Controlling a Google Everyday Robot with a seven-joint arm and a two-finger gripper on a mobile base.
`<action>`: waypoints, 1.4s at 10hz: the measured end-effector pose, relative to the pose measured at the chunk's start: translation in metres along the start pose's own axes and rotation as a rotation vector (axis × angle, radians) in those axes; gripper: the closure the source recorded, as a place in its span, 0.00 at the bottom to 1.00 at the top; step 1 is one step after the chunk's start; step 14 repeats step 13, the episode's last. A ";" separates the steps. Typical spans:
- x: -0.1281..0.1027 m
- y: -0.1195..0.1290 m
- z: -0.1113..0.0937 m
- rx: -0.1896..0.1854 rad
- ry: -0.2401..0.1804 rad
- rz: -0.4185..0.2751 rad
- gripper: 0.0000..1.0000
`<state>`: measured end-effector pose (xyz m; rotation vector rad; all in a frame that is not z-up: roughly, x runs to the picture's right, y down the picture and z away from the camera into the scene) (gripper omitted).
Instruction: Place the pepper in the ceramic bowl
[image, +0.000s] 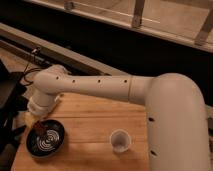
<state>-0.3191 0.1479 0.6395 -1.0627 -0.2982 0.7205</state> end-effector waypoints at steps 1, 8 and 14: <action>-0.004 0.002 0.005 -0.013 -0.009 -0.010 0.77; -0.003 -0.011 0.024 -0.051 -0.040 -0.037 0.30; 0.007 -0.018 0.031 -0.048 -0.045 -0.055 0.26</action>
